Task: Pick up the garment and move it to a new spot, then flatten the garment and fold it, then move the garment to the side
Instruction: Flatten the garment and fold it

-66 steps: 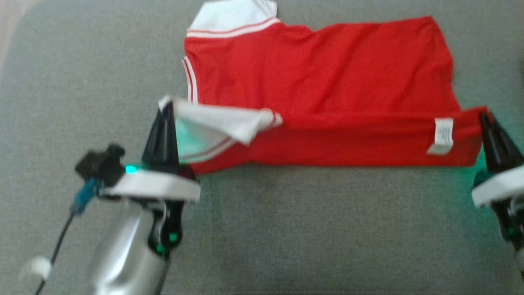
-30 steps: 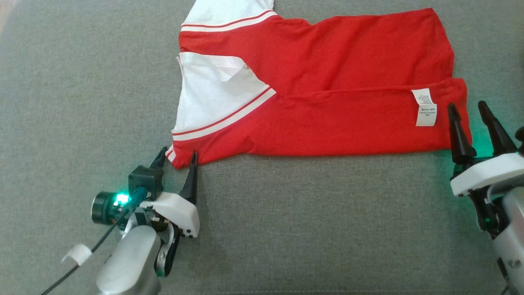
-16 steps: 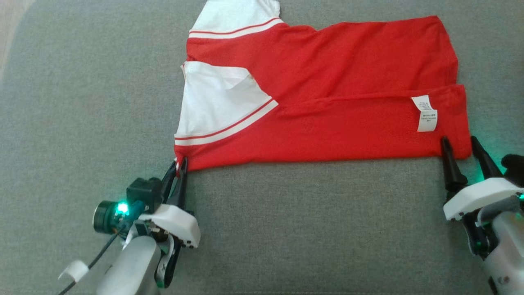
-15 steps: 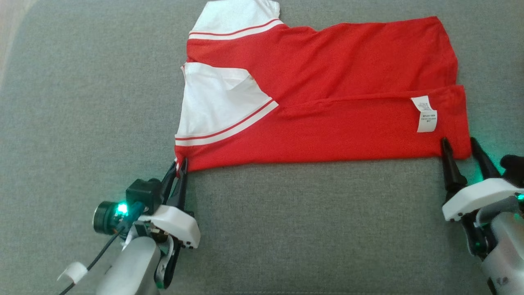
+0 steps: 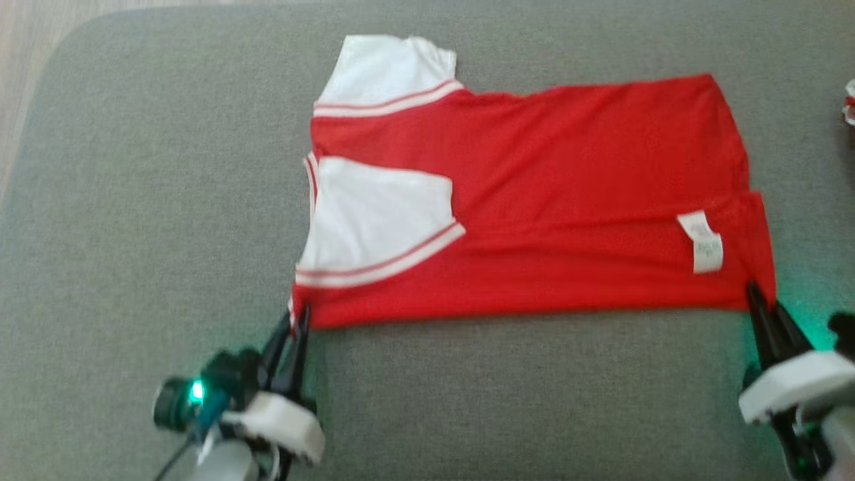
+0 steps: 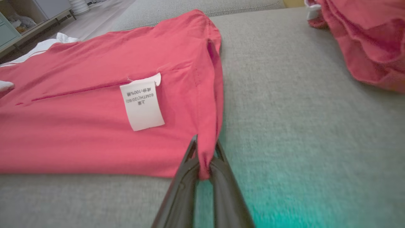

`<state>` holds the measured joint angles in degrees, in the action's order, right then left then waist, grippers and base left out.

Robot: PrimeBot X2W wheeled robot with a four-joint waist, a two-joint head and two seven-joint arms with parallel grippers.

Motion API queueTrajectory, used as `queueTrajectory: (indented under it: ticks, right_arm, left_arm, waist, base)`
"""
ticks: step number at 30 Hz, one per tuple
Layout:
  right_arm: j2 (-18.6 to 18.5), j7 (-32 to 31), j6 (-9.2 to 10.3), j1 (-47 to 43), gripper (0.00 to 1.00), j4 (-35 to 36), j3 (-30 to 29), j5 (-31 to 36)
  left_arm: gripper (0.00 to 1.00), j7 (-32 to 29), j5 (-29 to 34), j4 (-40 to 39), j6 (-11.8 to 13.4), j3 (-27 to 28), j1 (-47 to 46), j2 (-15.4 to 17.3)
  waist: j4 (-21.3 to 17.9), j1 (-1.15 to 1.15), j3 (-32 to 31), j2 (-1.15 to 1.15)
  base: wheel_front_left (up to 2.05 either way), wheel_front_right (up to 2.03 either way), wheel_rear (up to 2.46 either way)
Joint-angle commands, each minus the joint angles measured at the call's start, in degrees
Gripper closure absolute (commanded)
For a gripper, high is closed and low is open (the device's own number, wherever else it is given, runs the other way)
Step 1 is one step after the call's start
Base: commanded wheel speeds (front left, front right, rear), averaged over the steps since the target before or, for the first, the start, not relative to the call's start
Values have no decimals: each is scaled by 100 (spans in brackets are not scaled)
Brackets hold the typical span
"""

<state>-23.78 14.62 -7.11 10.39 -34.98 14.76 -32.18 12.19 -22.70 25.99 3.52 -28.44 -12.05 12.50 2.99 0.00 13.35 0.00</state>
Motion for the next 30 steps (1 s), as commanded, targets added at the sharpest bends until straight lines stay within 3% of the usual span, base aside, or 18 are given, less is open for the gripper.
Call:
queueTrajectory:
  ticks: [1,9,10,11,12,13,14,18,21,25,30]
  right_arm:
    - [-208,35,-37,-187,100,170,6,15]
    - [-425,8,-37,-1272,100,905,-285,-111]
    - [-452,-22,-37,-1376,91,985,-302,-149]
    - [-474,-52,-37,-1465,67,1071,-315,-189]
    - [-499,-80,-37,-1537,3,1153,-329,-218]
    - [-530,-92,-37,-1582,0,1237,-354,-234]
    - [-559,-89,-37,-1605,0,1323,-395,-238]
    - [-646,-67,-37,-1514,0,1678,-605,-180]
    - [-652,-41,-37,-1314,0,1954,-771,-99]
    - [-605,-99,-37,-973,0,2200,-864,70]
    - [-503,-247,-37,-436,0,2461,-821,297]
  left_arm:
    - [100,57,-68,-190,9,143,28,210]
    - [100,-255,-132,-948,127,0,919,480]
    - [100,-330,-155,-1036,130,-12,985,509]
    - [100,-401,-190,-1118,136,-10,1037,533]
    - [84,-452,-217,-1195,149,2,1072,559]
    - [11,-493,-219,-1276,170,15,1077,591]
    - [0,-515,-215,-1374,201,39,1058,617]
    - [0,-681,-133,-1826,189,120,694,814]
    - [0,-890,28,-2080,26,168,-33,1029]
    - [0,-1367,167,-2147,-383,138,-1431,1135]
    - [0,-2161,40,-1553,-907,14,-3240,1068]
  waist:
    - [-16,0,-17,0]
    - [24,0,-159,0]
    - [33,0,-167,0]
    - [41,0,-171,0]
    - [44,0,-172,0]
    - [46,0,-168,0]
    - [47,0,-160,0]
    - [54,0,-34,0]
    - [85,0,191,0]
    - [64,0,608,0]
    - [-144,0,1171,0]
  base:
    - [0,0,0]
    - [0,0,0]
    - [0,0,0]
    - [0,0,0]
    - [0,0,0]
    - [0,0,0]
    - [0,0,0]
    - [0,0,0]
    - [0,0,0]
    - [0,0,0]
    - [0,0,0]
